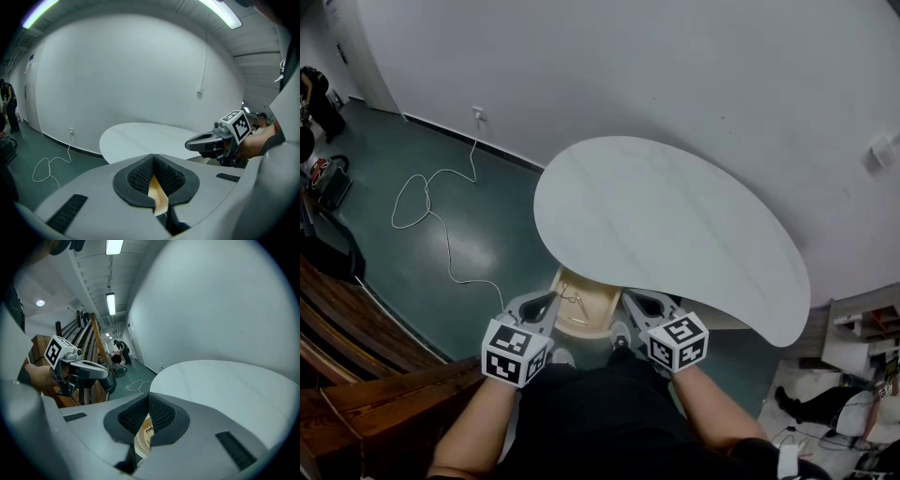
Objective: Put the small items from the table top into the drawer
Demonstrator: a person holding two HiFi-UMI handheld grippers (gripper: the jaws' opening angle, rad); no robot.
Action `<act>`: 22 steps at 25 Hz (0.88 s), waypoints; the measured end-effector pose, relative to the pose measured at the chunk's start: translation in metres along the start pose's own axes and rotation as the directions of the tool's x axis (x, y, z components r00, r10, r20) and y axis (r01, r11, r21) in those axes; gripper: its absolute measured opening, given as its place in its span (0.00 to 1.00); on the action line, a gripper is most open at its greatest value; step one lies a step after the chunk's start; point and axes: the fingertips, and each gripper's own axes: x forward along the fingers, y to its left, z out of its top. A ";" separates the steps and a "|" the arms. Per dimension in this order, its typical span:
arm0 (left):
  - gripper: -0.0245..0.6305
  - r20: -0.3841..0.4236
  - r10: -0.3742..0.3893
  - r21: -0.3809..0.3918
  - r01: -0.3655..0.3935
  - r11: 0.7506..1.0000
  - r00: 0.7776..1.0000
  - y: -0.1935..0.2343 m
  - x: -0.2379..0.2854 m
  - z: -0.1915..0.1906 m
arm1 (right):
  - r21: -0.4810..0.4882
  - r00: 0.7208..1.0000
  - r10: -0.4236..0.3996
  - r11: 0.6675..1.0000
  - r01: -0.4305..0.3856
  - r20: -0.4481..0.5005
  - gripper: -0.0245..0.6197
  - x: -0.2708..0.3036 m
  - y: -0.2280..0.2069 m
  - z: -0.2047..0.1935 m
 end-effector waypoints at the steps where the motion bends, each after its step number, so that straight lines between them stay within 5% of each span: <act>1: 0.06 0.000 0.001 0.000 -0.001 1.000 1.000 0.000 0.000 0.000 | 0.000 1.000 0.000 1.000 0.000 0.000 0.05 0.000 0.000 0.000; 22: 0.06 -0.001 0.006 -0.007 -0.006 1.000 1.000 0.002 -0.002 -0.004 | -0.001 1.000 0.012 1.000 -0.012 -0.022 0.05 0.005 0.004 -0.007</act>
